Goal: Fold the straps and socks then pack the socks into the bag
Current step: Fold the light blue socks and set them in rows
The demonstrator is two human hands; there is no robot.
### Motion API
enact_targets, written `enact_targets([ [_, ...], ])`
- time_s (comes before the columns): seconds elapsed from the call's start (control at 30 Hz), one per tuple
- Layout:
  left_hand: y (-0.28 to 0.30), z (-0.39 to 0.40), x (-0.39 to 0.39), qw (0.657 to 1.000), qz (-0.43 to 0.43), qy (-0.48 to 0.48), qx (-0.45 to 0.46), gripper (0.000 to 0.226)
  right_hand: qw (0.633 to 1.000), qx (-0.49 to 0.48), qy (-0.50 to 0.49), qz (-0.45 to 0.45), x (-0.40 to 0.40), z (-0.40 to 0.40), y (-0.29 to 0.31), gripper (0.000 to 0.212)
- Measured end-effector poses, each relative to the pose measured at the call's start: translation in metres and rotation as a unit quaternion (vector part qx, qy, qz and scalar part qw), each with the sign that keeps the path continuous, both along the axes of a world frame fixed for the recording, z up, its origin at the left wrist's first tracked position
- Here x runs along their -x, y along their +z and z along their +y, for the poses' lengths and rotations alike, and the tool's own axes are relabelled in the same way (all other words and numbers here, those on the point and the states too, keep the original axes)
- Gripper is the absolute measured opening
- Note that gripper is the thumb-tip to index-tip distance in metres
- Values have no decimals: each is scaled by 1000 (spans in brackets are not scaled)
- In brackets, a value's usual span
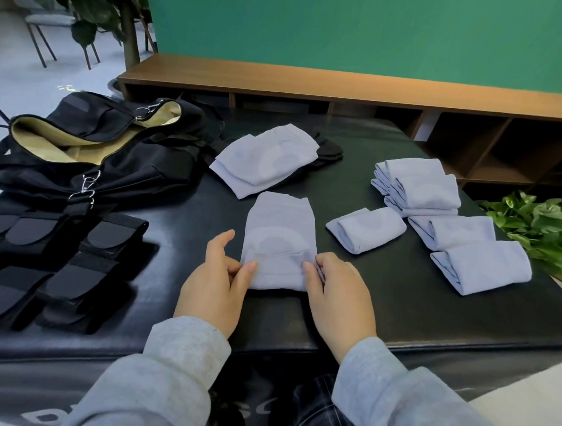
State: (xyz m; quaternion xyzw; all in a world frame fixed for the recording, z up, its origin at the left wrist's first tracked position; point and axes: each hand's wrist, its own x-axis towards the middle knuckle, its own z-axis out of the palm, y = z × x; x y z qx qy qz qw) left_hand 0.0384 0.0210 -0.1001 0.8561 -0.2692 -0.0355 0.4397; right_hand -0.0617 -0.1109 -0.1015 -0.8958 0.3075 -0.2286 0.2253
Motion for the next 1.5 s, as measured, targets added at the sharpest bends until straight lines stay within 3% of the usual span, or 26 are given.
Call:
enact_targets([
  [0.2,4,-1,3,999,-18,2,-28,52,998,30,-15,51,-3,0,2,23],
  [0.3,0,-2,2,997,-50,-6,-64,35,999,17,-26,25,-2,0,0,18],
  [0.4,-8,0,0,989,-133,-11,-58,16,998,51,-25,-27,-2,2,-6,13],
  [0.53,-21,3,-4,964,-259,-60,-26,33,997,72,4,7,-3,1,-7,14],
  [0.7,-18,1,2,967,-245,-26,-61,23,996,53,67,34,-2,0,-2,40],
  [0.87,-21,-5,3,970,-209,75,-101,52,987,20,157,9,4,1,4,42],
  [1.0,-24,-7,2,965,-206,101,-126,54,997,13,62,-46,4,2,-2,33],
  [1.13,-23,-3,1,967,-210,118,-78,17,999,28,-6,28,-1,2,-3,36],
  [1.3,-22,0,0,975,-189,90,-79,44,991,38,-123,33,-5,3,-6,49],
  [1.4,-23,-2,0,969,-211,92,-94,19,982,9,-184,44,-7,0,-5,52],
  [1.5,-22,-4,1,965,-212,98,-122,18,977,-7,-187,99,-12,-9,-3,49],
])
